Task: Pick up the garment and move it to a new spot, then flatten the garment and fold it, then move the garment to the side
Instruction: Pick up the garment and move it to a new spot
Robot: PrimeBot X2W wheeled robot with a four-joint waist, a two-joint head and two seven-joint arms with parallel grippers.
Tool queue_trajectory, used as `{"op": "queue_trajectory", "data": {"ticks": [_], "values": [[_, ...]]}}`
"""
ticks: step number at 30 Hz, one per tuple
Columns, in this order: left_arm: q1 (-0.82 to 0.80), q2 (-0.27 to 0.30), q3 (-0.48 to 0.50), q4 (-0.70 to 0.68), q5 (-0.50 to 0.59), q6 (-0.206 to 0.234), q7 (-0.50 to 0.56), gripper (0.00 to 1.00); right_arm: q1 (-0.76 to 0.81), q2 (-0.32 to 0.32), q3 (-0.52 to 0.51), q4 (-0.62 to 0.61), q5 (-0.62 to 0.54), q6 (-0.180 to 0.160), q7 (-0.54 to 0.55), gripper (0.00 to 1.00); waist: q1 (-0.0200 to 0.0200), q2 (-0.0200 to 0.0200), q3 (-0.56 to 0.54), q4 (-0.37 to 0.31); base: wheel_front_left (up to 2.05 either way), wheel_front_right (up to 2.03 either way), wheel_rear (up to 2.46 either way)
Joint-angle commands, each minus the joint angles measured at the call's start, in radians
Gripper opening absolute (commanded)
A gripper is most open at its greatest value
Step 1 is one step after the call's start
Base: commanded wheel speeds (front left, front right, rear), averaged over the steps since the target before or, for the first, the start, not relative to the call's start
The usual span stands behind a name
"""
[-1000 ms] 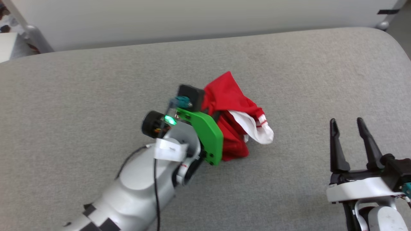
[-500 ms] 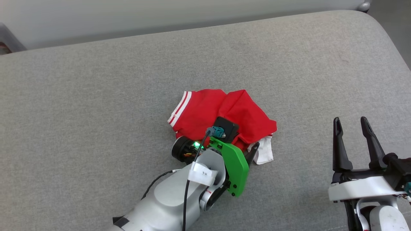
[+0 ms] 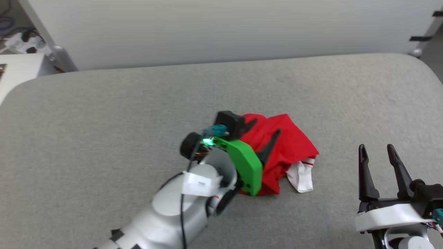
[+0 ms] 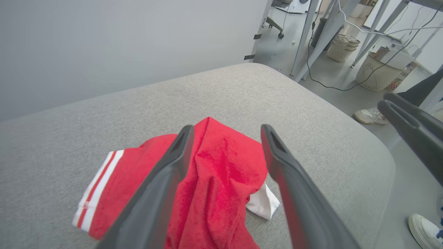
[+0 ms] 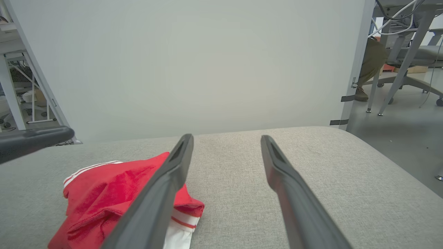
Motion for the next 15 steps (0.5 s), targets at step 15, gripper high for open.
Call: {"op": "queue_trajectory", "data": {"ticks": [15], "values": [[0.301, 0.287, 0.186, -0.287, 0.061, 0.085, -0.172, 1.0, 0.078, 0.001, 0.003, 0.0, -0.012, -0.001, -0.005, 1.0, 0.0, 0.0, -0.116, 0.116, 0.0, 0.0, 0.0]]}}
